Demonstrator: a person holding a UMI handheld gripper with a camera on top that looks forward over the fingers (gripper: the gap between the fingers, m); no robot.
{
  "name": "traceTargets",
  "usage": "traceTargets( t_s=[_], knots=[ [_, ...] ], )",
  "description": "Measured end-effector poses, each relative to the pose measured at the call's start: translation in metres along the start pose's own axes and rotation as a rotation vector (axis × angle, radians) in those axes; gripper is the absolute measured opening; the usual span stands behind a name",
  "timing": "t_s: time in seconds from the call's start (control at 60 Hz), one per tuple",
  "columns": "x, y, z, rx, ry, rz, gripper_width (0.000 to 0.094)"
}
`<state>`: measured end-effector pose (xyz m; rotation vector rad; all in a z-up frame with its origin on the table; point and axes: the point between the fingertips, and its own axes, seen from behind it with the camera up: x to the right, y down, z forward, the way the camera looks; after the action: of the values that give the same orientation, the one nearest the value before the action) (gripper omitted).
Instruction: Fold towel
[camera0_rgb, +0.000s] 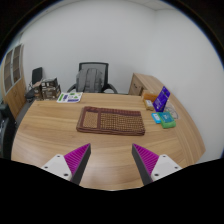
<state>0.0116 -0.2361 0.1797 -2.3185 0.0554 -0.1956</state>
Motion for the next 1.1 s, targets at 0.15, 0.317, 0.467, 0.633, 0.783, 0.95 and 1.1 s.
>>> traceTargets(
  t_s=[0.15,0.317,0.467,0.633,0.783,0.95,1.1],
  knots=[
    [-0.075,0.011,0.071,-0.008,-0.119,0.001,0.0858],
    [-0.143,-0.016,0.15,0.022,-0.194,0.018,0.0865],
    [-0.168,-0.043,0.219,0.034,-0.156,-0.003,0.0859],
    [-0.17,-0.058,0.28,0.033,-0.094,-0.027,0.0816],
    [-0.168,-0.056,0.307,0.019,-0.058,-0.027,0.0568],
    [-0.152,-0.058,0.312,0.019,-0.008,-0.096,0.0108],
    [-0.154,-0.061,0.31,0.025,-0.035,-0.114,0.0063]
  ],
)
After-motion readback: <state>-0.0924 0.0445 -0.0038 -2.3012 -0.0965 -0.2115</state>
